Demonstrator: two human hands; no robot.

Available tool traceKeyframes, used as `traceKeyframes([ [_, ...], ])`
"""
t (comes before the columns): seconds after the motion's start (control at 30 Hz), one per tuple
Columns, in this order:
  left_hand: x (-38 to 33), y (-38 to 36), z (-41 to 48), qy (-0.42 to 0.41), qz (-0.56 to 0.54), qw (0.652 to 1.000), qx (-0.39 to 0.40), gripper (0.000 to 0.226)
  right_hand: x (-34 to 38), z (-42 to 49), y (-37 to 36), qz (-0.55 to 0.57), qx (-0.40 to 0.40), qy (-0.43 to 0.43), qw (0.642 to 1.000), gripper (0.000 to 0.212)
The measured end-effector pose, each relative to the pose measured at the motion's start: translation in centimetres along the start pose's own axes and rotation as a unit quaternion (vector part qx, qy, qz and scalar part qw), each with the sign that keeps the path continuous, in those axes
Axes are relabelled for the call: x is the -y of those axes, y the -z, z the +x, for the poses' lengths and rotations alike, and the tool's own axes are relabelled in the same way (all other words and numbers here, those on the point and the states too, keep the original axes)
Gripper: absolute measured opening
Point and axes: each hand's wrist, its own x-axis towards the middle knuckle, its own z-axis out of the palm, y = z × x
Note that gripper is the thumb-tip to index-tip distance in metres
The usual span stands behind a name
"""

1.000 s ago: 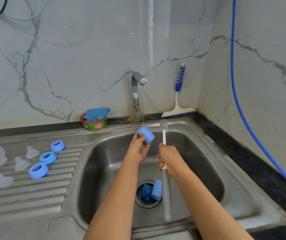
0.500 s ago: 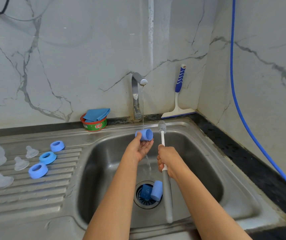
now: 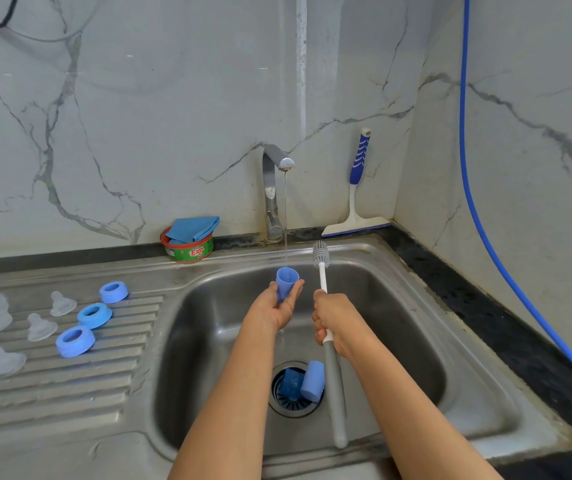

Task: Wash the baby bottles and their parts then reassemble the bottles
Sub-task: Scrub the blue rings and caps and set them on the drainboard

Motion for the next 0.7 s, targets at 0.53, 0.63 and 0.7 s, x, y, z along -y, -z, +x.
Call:
traceKeyframes([
  [0.53,0.1,1.7,-3.2,-0.229,0.341,0.910,-0.046,0.050,0.4,-3.9,0.3,-0.152,0.117,-0.029,0.981,0.031],
  [0.63,0.2,1.6,-3.8,-0.214,0.281,0.934,-0.064,0.036,0.7,-4.6,0.2,-0.201,0.130,-0.011,0.971,0.027],
  [0.7,-0.2,1.4,-3.8,-0.217,0.252,0.940,-0.071,0.034,0.4,-5.0,-0.5,-0.253,0.135,0.020,0.958,0.027],
])
